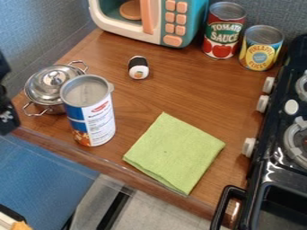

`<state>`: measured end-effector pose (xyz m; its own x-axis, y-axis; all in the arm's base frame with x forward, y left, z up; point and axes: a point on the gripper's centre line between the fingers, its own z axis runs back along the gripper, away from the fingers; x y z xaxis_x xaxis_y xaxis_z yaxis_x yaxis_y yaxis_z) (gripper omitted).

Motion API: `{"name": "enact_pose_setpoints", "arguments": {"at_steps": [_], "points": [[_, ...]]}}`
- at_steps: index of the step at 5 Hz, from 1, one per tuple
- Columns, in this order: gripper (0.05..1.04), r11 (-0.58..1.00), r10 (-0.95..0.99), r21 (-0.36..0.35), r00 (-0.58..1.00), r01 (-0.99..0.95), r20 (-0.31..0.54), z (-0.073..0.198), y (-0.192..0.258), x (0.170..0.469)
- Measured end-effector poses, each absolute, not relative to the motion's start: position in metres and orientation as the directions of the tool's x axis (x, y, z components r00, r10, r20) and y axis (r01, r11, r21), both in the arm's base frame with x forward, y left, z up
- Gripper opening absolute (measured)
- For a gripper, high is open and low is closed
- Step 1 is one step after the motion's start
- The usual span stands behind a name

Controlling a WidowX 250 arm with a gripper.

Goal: Move blue and white can from bottom left of the table to the top right of the table

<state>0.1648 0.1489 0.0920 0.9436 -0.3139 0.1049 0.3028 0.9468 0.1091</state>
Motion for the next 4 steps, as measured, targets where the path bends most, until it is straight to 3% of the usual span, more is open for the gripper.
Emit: {"name": "enact_pose_setpoints", "arguments": {"at_steps": [2, 4], "points": [[1.001, 0.942, -0.316, 0.146, 0.946, 0.302, 0.077, 0.088, 0.127, 0.182], [1.001, 0.947, -0.302, 0.136, 0.951, 0.291, 0.072, 0.078, 0.112, 0.198]]}}
